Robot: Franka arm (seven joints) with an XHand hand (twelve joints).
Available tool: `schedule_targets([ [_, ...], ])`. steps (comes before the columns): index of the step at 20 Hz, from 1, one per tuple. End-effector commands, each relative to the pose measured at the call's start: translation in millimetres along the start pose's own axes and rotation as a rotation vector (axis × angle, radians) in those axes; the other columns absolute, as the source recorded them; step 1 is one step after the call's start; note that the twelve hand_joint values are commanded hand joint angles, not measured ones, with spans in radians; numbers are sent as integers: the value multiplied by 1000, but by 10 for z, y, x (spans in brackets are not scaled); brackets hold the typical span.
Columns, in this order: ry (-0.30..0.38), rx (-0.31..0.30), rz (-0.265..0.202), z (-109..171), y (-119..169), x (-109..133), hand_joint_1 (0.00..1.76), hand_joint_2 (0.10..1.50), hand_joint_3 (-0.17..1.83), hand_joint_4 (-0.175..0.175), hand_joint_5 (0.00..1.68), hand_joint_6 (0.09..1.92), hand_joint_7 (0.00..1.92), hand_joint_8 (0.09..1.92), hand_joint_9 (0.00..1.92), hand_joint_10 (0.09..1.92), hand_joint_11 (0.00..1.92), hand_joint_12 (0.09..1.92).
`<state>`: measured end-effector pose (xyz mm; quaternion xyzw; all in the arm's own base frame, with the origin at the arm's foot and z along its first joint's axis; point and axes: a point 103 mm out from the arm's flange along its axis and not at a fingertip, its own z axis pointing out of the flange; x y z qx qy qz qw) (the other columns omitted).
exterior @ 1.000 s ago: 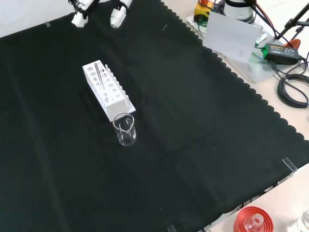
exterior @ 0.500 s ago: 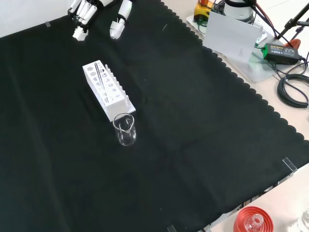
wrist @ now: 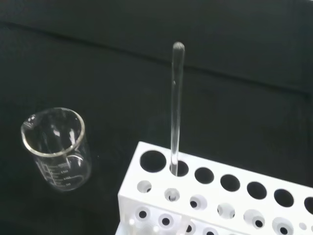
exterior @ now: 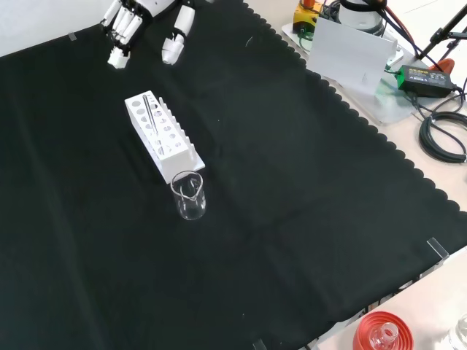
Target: Take the glass rod from the white test tube rack.
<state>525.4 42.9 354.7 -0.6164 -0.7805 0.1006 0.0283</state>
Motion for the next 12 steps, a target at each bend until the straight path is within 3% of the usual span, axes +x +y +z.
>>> schedule_targets([
  [1, 22, 17, -25, 291, 175, -38, 568, 1159, -175, -63, 389, 112, 399, 851, 562, 869, 322, 1434],
  [12, 37, 60, -20, 561, 208, -89, 563, 1163, -175, -67, 403, 128, 415, 856, 569, 875, 331, 1433],
])
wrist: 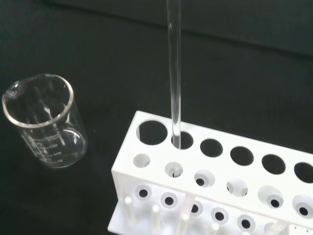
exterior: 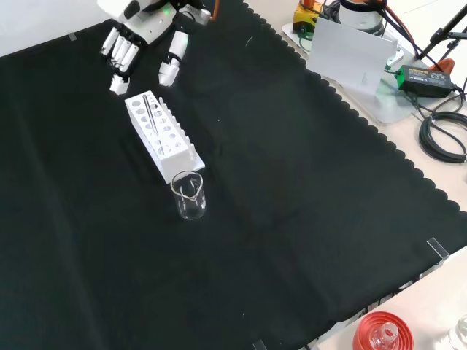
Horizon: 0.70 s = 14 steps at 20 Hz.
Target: Take the glass rod from the white test tube rack.
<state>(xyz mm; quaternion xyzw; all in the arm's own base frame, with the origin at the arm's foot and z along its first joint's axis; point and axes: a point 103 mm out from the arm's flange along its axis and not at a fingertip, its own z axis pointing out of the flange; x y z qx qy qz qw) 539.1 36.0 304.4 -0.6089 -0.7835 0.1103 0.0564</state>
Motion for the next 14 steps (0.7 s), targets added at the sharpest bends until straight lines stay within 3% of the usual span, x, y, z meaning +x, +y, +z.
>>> schedule_targets([
  [1, 10, 15, 2, 102, -5, -44, 563, 1163, -175, -68, 405, 130, 416, 857, 569, 876, 332, 1432],
  [14, 27, 54, 8, 335, 59, -97, 562, 1167, -175, -72, 445, 196, 462, 859, 595, 872, 349, 1422],
])
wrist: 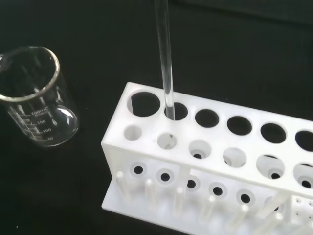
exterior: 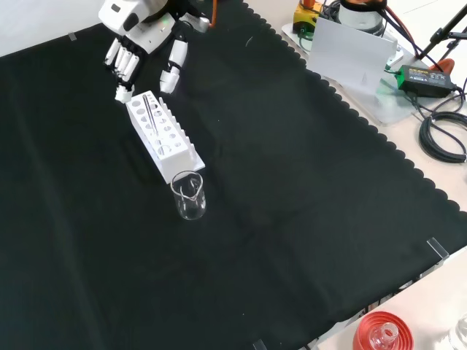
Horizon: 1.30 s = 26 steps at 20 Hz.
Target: Take the glass rod from the white test tube rack.
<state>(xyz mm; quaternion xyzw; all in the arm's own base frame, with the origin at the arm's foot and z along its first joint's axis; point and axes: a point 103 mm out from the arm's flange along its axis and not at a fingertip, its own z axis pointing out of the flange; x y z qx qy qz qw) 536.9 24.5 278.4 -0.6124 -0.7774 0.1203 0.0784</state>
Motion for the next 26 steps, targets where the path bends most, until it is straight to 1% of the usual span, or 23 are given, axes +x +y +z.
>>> schedule_targets([
  [1, 6, 13, -3, 76, 59, -4, 562, 1168, -175, -73, 440, 215, 467, 854, 599, 867, 351, 1420],
  [4, 18, 24, -9, 117, 101, 3, 562, 1168, -175, -73, 444, 247, 479, 852, 607, 864, 358, 1418],
  [5, 23, 26, -12, 134, 117, 3, 563, 1168, -175, -73, 432, 288, 485, 849, 613, 859, 362, 1414],
  [9, 31, 28, -18, 165, 151, -1, 567, 1171, -175, -77, 356, 555, 508, 849, 637, 852, 379, 1412],
  [14, 36, 23, -23, 194, 202, -10, 602, 1184, -175, -87, 406, 748, 565, 843, 703, 829, 436, 1396],
  [21, 33, 21, -21, 223, 244, -20, 658, 1212, -175, -97, 492, 868, 616, 836, 760, 810, 484, 1384],
  [23, 28, 23, -22, 266, 295, -10, 676, 1219, -175, -103, 524, 890, 632, 835, 779, 808, 495, 1383],
  [26, 23, 1, -27, 308, 348, 9, 750, 1223, -175, -117, 602, 914, 678, 815, 828, 774, 523, 1370],
])
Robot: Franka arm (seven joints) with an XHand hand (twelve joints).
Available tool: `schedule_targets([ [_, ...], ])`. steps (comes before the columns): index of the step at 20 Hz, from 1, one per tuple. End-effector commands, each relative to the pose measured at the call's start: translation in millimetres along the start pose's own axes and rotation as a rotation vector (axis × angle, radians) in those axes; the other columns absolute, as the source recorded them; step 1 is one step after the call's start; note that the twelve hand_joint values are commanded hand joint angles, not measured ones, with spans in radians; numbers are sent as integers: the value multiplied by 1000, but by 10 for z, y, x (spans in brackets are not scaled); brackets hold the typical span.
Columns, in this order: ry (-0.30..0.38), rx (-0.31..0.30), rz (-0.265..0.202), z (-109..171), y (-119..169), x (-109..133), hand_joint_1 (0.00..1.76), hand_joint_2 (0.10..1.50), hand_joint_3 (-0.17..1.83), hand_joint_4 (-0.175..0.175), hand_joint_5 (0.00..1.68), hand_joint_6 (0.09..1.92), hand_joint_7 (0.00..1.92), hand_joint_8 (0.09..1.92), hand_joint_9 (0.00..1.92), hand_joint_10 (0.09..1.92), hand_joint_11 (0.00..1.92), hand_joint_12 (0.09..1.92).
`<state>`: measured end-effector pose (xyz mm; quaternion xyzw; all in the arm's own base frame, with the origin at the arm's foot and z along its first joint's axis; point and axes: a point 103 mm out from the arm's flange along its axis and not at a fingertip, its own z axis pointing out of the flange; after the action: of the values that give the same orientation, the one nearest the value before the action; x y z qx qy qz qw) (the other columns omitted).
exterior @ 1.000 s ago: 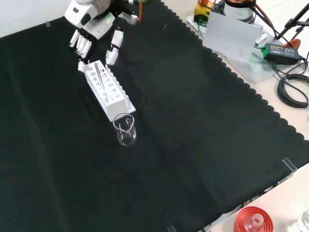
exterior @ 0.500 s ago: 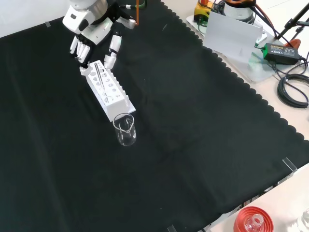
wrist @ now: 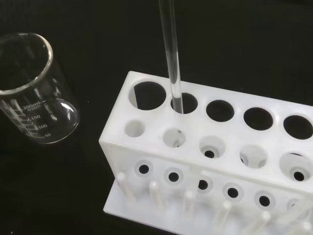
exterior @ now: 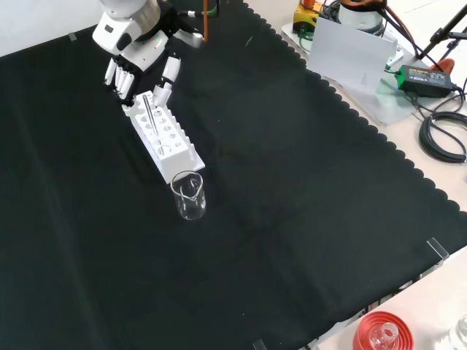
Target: Take the glass rod from the white test tube rack.
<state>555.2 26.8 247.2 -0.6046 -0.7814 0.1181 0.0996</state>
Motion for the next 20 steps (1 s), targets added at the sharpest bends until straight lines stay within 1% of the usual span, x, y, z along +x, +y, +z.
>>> schedule_targets([
  [1, -10, -34, -6, 60, 92, 20, 785, 1222, -175, -124, 637, 913, 703, 803, 852, 756, 531, 1365],
  [2, -7, -48, -6, 59, 96, 21, 826, 1219, -175, -132, 681, 908, 733, 788, 880, 735, 540, 1360],
  [3, -7, -69, -8, 56, 99, 20, 912, 1212, -142, -87, 762, 996, 778, 777, 916, 718, 557, 1358],
  [4, -7, -91, -9, 54, 101, 19, 987, 1198, -110, -67, 834, 1048, 845, 766, 960, 697, 586, 1349],
  [5, -4, -114, -12, 50, 104, 18, 1045, 1182, -91, -76, 889, 1059, 927, 747, 1020, 665, 628, 1332],
  [6, -9, -144, -13, 46, 104, 19, 1087, 1170, -87, -97, 933, 1043, 1014, 717, 1090, 625, 676, 1309],
  [7, -14, -171, -17, 43, 106, 21, 1150, 1159, -118, -61, 972, 1009, 1088, 719, 1171, 581, 740, 1279],
  [9, -33, -221, -31, 36, 110, 35, 1241, 1147, -157, -131, 1038, 920, 1116, 804, 1310, 547, 936, 1189],
  [10, -44, -235, -36, 31, 113, 45, 1261, 1142, -167, -153, 1061, 888, 1127, 815, 1363, 549, 1053, 1130],
  [11, -64, -244, -41, 24, 113, 58, 1273, 1136, -171, -164, 1079, 862, 1138, 813, 1404, 557, 1178, 1055],
  [12, -81, -242, -46, 17, 113, 69, 1280, 1131, -174, -171, 1093, 842, 1149, 803, 1432, 565, 1275, 985],
  [14, -110, -235, -53, 3, 102, 87, 1286, 1123, -175, -175, 1112, 813, 1167, 782, 1465, 577, 1384, 898],
  [17, -120, -232, -60, -37, 63, 91, 1292, 1111, -175, -175, 1141, 768, 1196, 737, 1517, 565, 1447, 846],
  [18, -126, -245, -60, -63, 38, 95, 1294, 1106, -175, -175, 1153, 747, 1209, 716, 1532, 557, 1458, 841],
  [20, -129, -247, -58, -122, -18, 87, 1298, 1096, -175, -175, 1177, 707, 1233, 675, 1556, 544, 1474, 842],
])
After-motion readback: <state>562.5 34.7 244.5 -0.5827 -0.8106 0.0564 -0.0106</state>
